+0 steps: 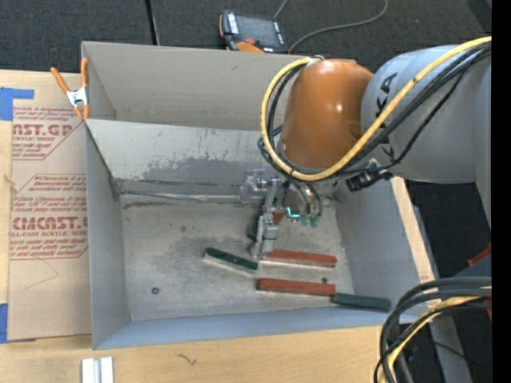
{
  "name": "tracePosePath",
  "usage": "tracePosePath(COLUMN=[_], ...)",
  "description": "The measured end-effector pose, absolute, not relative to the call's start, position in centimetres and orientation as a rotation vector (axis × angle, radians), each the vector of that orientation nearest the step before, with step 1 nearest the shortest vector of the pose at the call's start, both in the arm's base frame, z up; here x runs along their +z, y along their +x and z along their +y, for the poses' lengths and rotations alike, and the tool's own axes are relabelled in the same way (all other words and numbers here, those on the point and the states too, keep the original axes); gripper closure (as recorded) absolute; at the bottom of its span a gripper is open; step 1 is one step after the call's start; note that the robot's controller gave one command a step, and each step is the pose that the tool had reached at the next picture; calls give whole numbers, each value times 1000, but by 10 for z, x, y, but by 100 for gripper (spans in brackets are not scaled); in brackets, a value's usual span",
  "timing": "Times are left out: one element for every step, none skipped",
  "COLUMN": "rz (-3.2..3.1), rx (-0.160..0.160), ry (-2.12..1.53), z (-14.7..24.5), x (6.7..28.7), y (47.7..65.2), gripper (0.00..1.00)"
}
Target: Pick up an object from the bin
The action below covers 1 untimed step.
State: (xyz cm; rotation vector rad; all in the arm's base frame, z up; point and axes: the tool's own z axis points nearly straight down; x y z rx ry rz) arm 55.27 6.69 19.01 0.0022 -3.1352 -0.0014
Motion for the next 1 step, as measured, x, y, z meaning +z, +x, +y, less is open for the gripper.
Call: tracePosePath(rz=[-3091], rx=[0], ry=[-533], z=[85], x=[75], y=[551], gripper=[0])
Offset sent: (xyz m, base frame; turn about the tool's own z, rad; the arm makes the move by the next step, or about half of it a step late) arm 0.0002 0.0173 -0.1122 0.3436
